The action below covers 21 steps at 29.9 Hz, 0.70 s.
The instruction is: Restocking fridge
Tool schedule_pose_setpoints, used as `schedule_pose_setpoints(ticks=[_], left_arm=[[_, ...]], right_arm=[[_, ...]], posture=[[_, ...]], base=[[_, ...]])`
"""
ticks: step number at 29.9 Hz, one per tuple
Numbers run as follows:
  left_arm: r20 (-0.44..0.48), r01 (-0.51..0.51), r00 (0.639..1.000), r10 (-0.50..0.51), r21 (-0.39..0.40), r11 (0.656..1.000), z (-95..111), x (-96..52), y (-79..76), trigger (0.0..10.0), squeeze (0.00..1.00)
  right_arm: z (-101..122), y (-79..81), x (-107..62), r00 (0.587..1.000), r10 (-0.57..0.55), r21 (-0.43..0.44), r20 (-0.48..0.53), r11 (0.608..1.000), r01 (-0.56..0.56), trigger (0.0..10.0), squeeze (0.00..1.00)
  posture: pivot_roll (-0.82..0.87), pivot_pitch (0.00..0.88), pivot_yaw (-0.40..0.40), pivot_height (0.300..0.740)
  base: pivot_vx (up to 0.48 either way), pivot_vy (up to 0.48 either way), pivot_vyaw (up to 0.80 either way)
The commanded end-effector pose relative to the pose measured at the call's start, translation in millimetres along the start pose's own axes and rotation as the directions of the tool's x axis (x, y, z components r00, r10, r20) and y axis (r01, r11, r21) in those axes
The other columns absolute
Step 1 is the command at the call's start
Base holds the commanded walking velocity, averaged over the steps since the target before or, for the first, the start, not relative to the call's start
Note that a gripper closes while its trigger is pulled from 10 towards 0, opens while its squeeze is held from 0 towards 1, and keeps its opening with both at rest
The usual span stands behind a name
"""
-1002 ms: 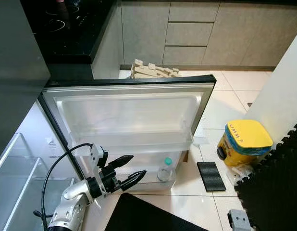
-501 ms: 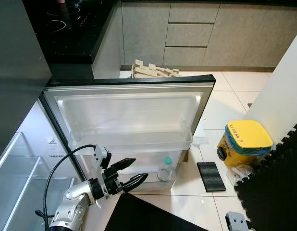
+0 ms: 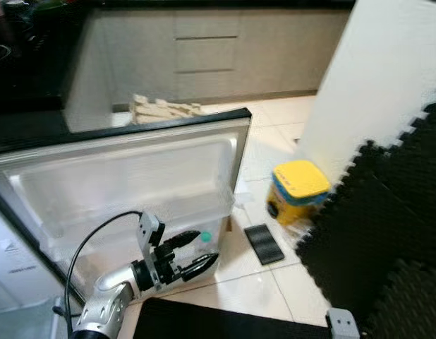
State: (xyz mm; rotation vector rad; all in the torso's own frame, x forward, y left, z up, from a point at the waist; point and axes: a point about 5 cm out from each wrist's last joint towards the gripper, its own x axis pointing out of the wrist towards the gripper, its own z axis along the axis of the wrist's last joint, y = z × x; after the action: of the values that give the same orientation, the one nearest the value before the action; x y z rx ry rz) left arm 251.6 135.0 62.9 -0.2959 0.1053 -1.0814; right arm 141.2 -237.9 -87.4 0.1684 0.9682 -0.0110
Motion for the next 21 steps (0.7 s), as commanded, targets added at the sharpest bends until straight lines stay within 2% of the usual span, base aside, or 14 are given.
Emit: schedule_pose_setpoints(ticks=[1,16,21], left_arm=[[-0.021,0.008,1.0,-0.008,0.009,1.0,-1.9,0.7,-0.5,10.0,0.0],[-0.039,0.031,0.999,-0.031,0.001,1.0,-6.7,-0.2,-3.5,10.0,0.0],[-0.045,0.033,0.998,-0.033,-0.002,0.999,-8.0,-0.1,-3.8,10.0,0.0]], right_arm=[[-2.6,-4.5,-2.0,1.0,-0.012,0.0,-0.014,1.0,0.012,10.0,0.0],[-2.5,-3.9,-1.7,1.0,-0.011,0.004,-0.012,1.0,0.011,10.0,0.0],[-2.5,-4.4,-1.9,1.0,-0.014,0.0,-0.011,1.0,0.014,10.0,0.0]], posture=[[0.11,0.034,-0.023,0.74],[0.1,0.033,-0.015,0.74],[0.11,0.033,-0.017,0.74]], base=[[0.0,0.0,-0.77],[0.0,0.0,-0.76],[0.0,0.0,0.0]])
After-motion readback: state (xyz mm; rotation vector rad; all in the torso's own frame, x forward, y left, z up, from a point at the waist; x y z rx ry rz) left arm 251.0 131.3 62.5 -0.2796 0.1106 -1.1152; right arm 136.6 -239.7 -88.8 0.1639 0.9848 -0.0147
